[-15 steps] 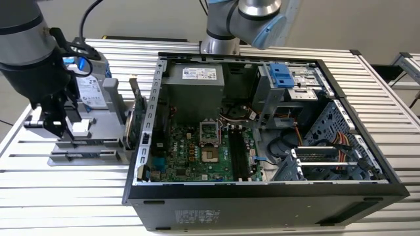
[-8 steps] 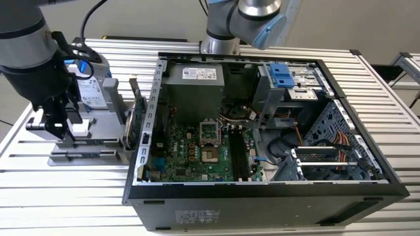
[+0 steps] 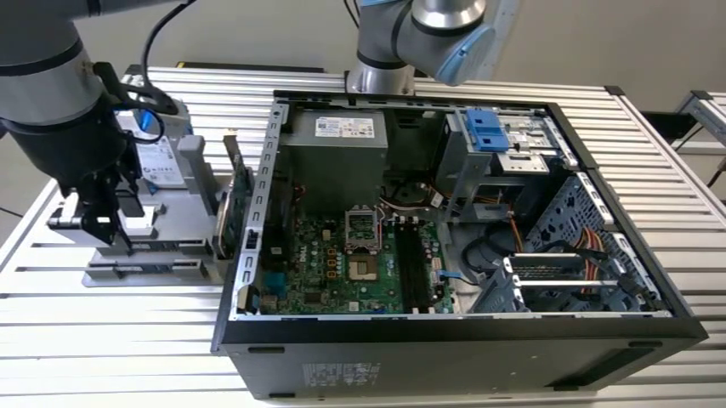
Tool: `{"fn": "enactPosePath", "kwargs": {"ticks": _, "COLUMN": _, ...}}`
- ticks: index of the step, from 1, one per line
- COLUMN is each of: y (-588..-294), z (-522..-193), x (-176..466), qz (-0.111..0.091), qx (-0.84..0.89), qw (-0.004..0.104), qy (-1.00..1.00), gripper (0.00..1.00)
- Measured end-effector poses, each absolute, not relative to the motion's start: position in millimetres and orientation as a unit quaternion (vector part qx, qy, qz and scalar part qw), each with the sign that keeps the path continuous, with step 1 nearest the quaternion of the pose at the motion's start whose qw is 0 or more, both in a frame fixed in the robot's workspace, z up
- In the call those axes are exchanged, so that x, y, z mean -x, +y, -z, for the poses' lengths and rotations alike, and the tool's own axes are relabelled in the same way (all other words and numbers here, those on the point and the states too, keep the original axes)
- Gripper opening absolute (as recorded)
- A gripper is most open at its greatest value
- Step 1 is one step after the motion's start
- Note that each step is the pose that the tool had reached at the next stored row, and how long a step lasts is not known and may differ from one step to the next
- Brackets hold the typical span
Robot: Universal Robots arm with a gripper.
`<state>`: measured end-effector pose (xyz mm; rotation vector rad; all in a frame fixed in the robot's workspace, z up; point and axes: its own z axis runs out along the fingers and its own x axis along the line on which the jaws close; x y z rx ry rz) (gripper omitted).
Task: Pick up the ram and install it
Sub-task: 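Pick up the ram and move it above insertion slot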
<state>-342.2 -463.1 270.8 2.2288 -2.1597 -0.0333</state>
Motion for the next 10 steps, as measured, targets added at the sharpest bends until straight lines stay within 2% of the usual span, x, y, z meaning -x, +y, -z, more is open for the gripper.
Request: {"fn": "enactPosePath", "kwargs": {"ticks": 10, "y": -463.1, "z": -262.4, "x": 342.2, "qz": 0.010, "qx": -0.718, "qw": 0.019, "qy": -0.696, "gripper": 1.00}}
